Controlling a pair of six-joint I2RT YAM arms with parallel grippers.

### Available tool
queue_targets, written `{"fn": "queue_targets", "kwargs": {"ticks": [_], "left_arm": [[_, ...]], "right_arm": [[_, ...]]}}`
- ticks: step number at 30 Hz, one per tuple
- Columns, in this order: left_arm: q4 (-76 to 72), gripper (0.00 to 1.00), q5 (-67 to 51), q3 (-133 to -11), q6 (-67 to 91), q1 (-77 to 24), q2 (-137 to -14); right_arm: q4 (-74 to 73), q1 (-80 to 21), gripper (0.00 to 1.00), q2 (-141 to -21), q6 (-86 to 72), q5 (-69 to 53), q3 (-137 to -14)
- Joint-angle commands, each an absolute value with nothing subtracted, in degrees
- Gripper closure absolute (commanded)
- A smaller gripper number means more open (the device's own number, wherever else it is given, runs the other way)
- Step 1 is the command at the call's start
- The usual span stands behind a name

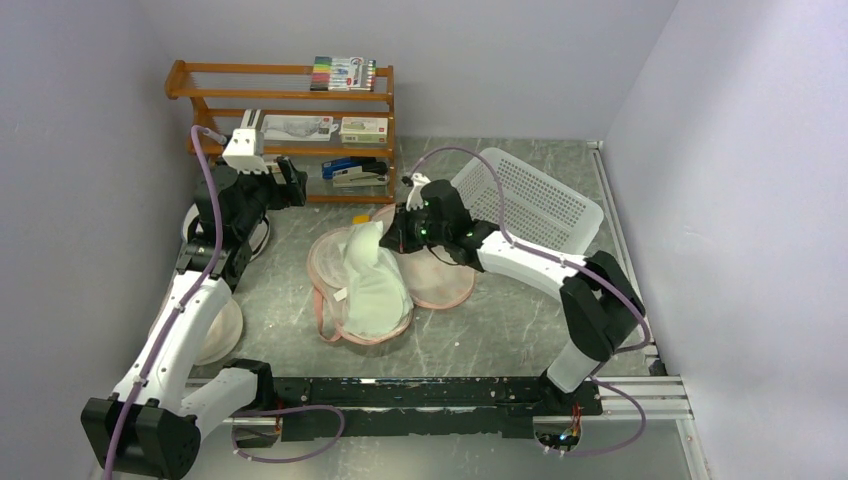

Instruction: Unzip the laundry bag and remove the bra

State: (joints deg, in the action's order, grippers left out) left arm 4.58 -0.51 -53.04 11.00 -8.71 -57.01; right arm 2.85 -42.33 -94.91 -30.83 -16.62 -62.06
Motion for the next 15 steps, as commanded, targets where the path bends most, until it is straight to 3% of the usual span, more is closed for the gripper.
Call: {"fn": "queue_targets", "kwargs": {"ticks": [1,9,15], "left_arm": [[4.0,0.08,-2.8,-55.7,11.5,-8.0,-57.6],[3.7,0.07,-2.7,-55.4,11.5,-7.9,-56.8],[4.0,0.08,-3.4,-55.7,11.8,-7.8,-57.6]], "right_arm": [[5.2,-42.1,1.0,-90.6,-32.3,-21.4,-63.1],[6.5,-42.1,1.0,-78.1,-30.8,-22.0,-64.2],[2.2,-42.1,1.0,-65.7,-26.7,-4.6,-64.5]]}}
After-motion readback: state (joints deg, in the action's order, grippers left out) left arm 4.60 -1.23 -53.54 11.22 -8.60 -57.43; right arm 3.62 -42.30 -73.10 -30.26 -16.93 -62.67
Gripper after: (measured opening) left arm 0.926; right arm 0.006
